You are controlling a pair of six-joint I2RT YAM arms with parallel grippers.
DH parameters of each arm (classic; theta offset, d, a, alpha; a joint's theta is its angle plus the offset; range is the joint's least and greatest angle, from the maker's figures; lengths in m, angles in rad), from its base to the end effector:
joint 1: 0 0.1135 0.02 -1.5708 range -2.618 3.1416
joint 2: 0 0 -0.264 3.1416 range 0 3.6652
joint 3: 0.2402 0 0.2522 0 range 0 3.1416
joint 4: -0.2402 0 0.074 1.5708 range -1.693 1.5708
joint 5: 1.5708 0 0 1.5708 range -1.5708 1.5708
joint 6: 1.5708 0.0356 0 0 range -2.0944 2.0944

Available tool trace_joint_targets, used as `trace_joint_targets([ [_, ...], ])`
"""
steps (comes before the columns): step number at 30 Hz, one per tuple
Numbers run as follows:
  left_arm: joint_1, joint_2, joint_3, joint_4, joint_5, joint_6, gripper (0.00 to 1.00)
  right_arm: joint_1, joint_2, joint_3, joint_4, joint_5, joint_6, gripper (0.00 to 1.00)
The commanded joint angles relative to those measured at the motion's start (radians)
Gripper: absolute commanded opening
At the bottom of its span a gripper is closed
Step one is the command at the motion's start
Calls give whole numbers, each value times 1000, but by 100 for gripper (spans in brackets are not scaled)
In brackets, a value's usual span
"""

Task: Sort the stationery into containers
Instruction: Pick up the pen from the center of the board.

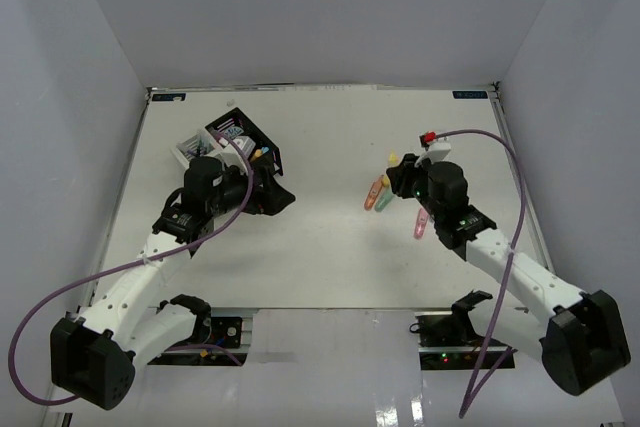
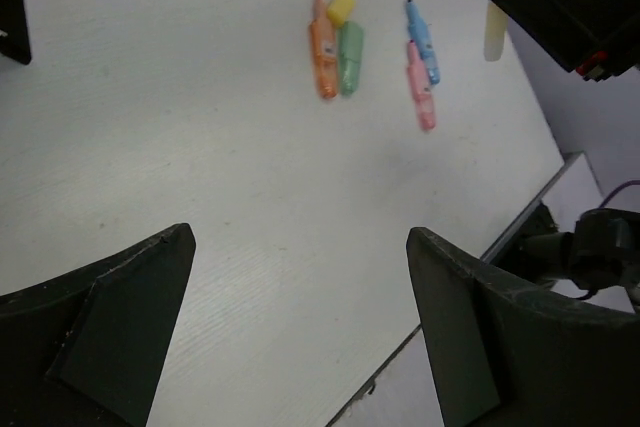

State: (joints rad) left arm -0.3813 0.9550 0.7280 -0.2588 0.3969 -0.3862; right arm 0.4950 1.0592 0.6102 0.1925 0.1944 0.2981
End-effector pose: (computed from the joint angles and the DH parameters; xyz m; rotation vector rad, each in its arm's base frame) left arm 0.1937 -0.0925 0.2825 0.2516 2.1186 -0.8730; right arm 0.2170 0.1093 0.2638 -0.0429 1.8386 0.3816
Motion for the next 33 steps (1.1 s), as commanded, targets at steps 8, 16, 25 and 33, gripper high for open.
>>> trace_joint_targets([
  [8, -18, -44, 59, 309, 172, -262, 98, 59, -206, -115, 398, -407, -139, 8],
  [16, -206, -21, 47, 415, -19, -307, 98, 105, -205, -158, 605, -400, -47, 8],
  [25, -343, 45, 71, 506, -184, -336, 96, 155, -145, -153, 683, -429, -82, 8],
  [33, -468, 175, 175, 530, -426, -292, 85, 194, -108, -153, 710, -382, -112, 8],
])
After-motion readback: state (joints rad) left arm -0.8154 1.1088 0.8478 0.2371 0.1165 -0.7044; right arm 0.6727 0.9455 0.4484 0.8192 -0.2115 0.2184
